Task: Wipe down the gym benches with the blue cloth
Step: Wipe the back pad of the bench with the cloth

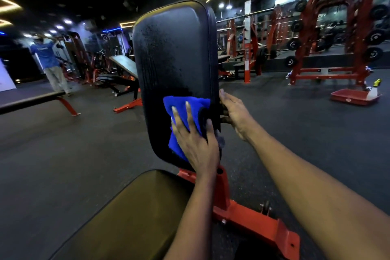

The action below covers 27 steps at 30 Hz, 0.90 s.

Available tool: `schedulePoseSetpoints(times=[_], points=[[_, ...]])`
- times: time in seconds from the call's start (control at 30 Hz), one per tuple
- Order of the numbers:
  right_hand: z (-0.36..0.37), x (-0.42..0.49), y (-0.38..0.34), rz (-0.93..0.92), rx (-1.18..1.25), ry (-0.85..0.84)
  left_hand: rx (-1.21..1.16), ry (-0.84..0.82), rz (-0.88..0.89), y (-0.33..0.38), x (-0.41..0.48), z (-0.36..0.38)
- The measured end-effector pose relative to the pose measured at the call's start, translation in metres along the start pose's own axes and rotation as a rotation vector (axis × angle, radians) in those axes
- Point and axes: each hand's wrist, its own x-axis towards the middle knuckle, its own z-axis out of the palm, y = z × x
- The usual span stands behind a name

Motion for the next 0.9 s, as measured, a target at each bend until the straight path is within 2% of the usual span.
schedulePoseSetpoints(times=[0.17,0.4,0.53,0.63,0.77,0.9], points=[[0.004,-0.004,-0.001,0.023,0.028,0.025,0.058,-0.045,0.048,-0.014,-0.031,-0.002],[-0.002,-0.007,-0.006,0.015,0.053,-0.068,0.051,0.062,0.163,0.035,0.080,-0.004],[0.000,-0.008,-0.004,0.015,0.050,-0.073,0.109,0.009,0.244,0.012,0.034,-0.002],[-0.001,-0.007,-0.002,0.014,0.045,-0.081,0.141,-0.021,0.233,0.004,0.020,-0.004],[-0.001,-0.006,-0.002,0.005,0.032,-0.076,0.094,0.021,0.217,0.030,0.075,-0.007],[0.003,0.001,-0.014,-0.003,-0.097,0.021,0.029,0.034,0.231,0.045,0.106,-0.006]])
